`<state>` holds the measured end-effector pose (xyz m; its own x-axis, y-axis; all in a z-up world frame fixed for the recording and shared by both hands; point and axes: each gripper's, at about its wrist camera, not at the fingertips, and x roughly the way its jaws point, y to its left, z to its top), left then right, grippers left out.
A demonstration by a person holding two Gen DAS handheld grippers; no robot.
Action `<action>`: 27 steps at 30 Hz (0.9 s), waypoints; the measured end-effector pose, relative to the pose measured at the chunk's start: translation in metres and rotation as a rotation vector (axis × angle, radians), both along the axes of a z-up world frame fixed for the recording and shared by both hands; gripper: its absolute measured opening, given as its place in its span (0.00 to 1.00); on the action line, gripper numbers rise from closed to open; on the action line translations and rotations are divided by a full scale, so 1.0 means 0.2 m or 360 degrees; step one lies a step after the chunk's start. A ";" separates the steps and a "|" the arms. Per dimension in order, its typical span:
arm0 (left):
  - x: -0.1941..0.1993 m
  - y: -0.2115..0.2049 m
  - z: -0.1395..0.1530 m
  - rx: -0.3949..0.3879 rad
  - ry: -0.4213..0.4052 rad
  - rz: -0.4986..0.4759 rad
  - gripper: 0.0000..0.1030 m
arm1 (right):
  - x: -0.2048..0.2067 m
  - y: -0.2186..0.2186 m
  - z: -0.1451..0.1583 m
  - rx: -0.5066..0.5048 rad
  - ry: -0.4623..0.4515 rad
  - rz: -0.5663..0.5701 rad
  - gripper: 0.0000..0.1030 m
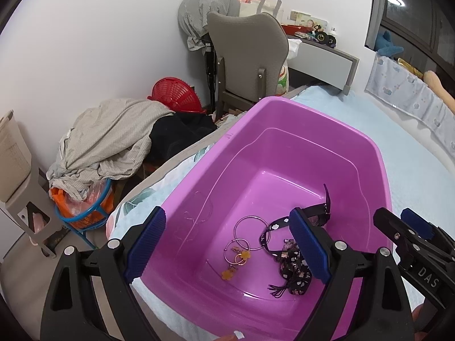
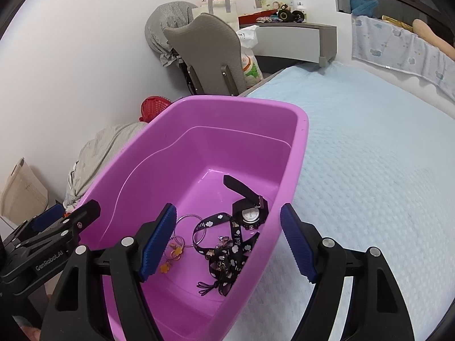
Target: Organize jewelry
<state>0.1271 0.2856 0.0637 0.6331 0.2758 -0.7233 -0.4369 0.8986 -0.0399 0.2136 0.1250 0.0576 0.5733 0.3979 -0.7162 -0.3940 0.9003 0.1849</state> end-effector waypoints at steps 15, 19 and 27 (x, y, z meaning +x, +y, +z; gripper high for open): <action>-0.06 -0.03 0.04 0.0012 -0.0015 -0.0005 0.84 | -0.10 -0.03 0.02 0.0012 -0.0034 -0.0014 0.70; -0.07 -0.04 0.05 0.0025 -0.0019 -0.0016 0.84 | -0.11 -0.04 0.03 0.0026 -0.0036 -0.0021 0.70; -0.07 -0.05 0.05 0.0027 -0.0022 -0.0019 0.84 | -0.12 -0.06 0.04 0.0033 -0.0038 -0.0029 0.70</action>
